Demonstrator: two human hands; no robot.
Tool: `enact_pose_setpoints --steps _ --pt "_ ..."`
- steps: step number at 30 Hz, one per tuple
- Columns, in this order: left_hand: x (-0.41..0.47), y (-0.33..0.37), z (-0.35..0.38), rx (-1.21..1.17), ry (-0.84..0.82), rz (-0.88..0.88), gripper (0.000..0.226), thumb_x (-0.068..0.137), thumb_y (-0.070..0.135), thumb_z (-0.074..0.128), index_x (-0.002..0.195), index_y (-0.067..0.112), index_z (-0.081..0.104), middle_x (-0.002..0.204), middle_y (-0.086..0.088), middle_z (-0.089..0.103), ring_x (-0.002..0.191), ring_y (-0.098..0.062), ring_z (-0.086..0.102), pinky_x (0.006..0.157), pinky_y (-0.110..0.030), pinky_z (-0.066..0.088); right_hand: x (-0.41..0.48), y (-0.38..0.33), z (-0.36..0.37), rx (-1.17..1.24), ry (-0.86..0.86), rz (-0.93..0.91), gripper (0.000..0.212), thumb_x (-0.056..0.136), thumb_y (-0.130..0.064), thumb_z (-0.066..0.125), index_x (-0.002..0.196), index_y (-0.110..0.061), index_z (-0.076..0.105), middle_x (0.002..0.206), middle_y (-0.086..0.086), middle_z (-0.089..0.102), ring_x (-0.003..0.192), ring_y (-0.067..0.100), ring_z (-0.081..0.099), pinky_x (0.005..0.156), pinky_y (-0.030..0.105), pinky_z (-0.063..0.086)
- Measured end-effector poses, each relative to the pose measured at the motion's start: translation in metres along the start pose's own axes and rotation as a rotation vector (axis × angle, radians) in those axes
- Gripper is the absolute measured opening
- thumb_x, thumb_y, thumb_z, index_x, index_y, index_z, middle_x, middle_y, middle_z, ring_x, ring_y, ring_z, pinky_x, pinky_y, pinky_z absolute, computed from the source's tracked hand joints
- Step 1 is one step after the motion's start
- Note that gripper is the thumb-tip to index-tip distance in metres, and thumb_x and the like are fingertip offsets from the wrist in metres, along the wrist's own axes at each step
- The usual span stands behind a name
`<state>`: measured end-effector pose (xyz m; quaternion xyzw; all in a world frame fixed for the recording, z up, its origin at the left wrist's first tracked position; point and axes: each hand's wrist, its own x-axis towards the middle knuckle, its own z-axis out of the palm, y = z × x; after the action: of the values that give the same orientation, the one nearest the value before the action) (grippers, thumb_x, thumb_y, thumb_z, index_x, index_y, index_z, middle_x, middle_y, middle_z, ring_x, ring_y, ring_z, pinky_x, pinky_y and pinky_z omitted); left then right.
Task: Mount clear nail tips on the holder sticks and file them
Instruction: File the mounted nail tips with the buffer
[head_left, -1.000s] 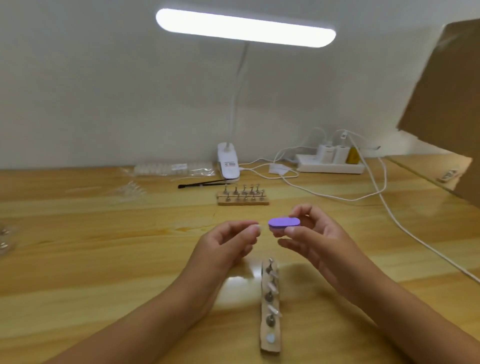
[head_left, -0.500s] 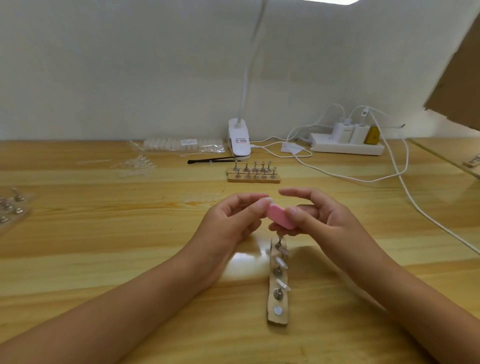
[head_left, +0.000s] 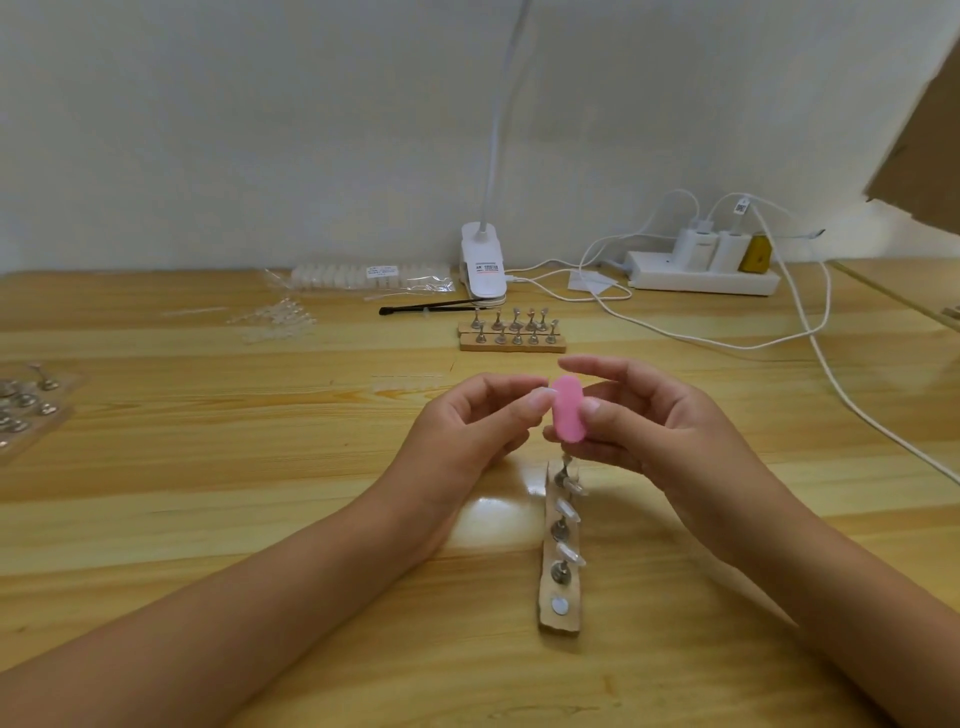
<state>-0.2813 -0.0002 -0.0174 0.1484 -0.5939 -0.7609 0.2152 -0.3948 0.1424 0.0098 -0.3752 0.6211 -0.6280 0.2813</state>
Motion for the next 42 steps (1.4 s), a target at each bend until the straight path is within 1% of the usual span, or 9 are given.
enact_pose_setpoints --steps 3,10,16,20,23,29,34,38,42 --pt "0.001 0.000 0.000 0.012 0.000 -0.007 0.026 0.074 0.035 0.079 0.099 0.027 0.077 0.106 0.001 0.075 0.101 -0.008 0.068 0.084 -0.023 0.049 -0.001 -0.002 -0.002 -0.124 0.000 -0.033 0.029 0.089 -0.014 0.065 0.114 -0.028 0.070 0.104 0.000 0.075 0.095 0.015 0.071 0.084 0.023 0.057" --pt "-0.001 -0.002 0.001 0.064 -0.033 0.034 0.028 0.070 0.035 0.079 0.096 0.024 0.077 0.095 0.005 0.076 0.090 -0.001 0.068 0.077 -0.015 0.051 -0.001 -0.005 -0.007 -0.089 -0.023 -0.031 0.032 0.084 -0.019 0.068 0.115 -0.024 0.071 0.101 0.001 0.076 0.085 0.013 0.072 0.071 0.018 0.055" --pt "0.002 -0.004 -0.002 0.061 0.015 0.008 0.033 0.071 0.033 0.083 0.101 0.019 0.077 0.098 0.001 0.074 0.092 -0.008 0.064 0.095 -0.032 0.050 0.000 -0.005 -0.011 -0.051 -0.006 -0.033 0.036 0.075 -0.028 0.070 0.110 -0.025 0.073 0.099 0.002 0.075 0.085 0.015 0.072 0.074 0.020 0.055" --pt "0.000 -0.004 -0.001 0.108 -0.018 0.042 0.033 0.073 0.032 0.082 0.103 0.018 0.075 0.093 0.006 0.074 0.086 -0.002 0.065 0.084 -0.022 0.051 0.000 -0.009 -0.012 -0.083 -0.073 -0.015 0.039 0.073 -0.028 0.071 0.112 -0.022 0.072 0.091 -0.001 0.072 0.081 0.016 0.071 0.073 0.021 0.056" --pt "-0.001 -0.004 0.000 0.132 -0.042 0.057 0.035 0.072 0.034 0.078 0.104 0.018 0.074 0.086 0.010 0.072 0.079 0.002 0.064 0.076 -0.014 0.049 0.001 -0.009 -0.015 -0.045 -0.022 0.000 0.043 0.073 -0.026 0.071 0.115 -0.022 0.069 0.094 0.001 0.071 0.082 0.017 0.071 0.074 0.021 0.056" --pt "0.001 -0.005 -0.003 0.112 0.005 0.028 0.030 0.075 0.033 0.077 0.102 0.021 0.077 0.104 -0.002 0.075 0.101 -0.013 0.067 0.099 -0.035 0.050 -0.001 -0.005 -0.011 -0.055 -0.090 0.070 0.038 0.066 -0.036 0.077 0.101 -0.023 0.075 0.096 0.003 0.075 0.081 0.016 0.072 0.073 0.021 0.056" --pt "-0.001 -0.004 -0.001 0.135 -0.037 0.034 0.027 0.075 0.035 0.081 0.099 0.023 0.077 0.095 0.006 0.075 0.089 -0.002 0.066 0.087 -0.028 0.047 0.002 -0.003 -0.013 0.046 -0.014 0.002 0.038 0.073 -0.027 0.074 0.109 -0.018 0.070 0.100 0.004 0.075 0.090 0.017 0.073 0.074 0.021 0.056" --pt "-0.002 -0.003 0.000 0.118 -0.024 0.040 0.022 0.075 0.034 0.080 0.096 0.025 0.078 0.095 0.005 0.075 0.088 -0.003 0.066 0.087 -0.027 0.047 0.001 -0.006 -0.013 -0.004 -0.112 0.050 0.035 0.075 -0.024 0.072 0.109 -0.013 0.070 0.101 0.008 0.076 0.091 0.020 0.073 0.074 0.022 0.056" --pt "-0.002 -0.002 0.001 0.109 -0.007 0.033 0.031 0.073 0.034 0.082 0.099 0.019 0.077 0.093 0.005 0.074 0.083 -0.002 0.064 0.088 -0.030 0.047 0.002 -0.006 -0.014 0.028 -0.036 0.020 0.039 0.070 -0.026 0.075 0.107 -0.012 0.069 0.098 0.008 0.075 0.089 0.021 0.073 0.074 0.022 0.057"
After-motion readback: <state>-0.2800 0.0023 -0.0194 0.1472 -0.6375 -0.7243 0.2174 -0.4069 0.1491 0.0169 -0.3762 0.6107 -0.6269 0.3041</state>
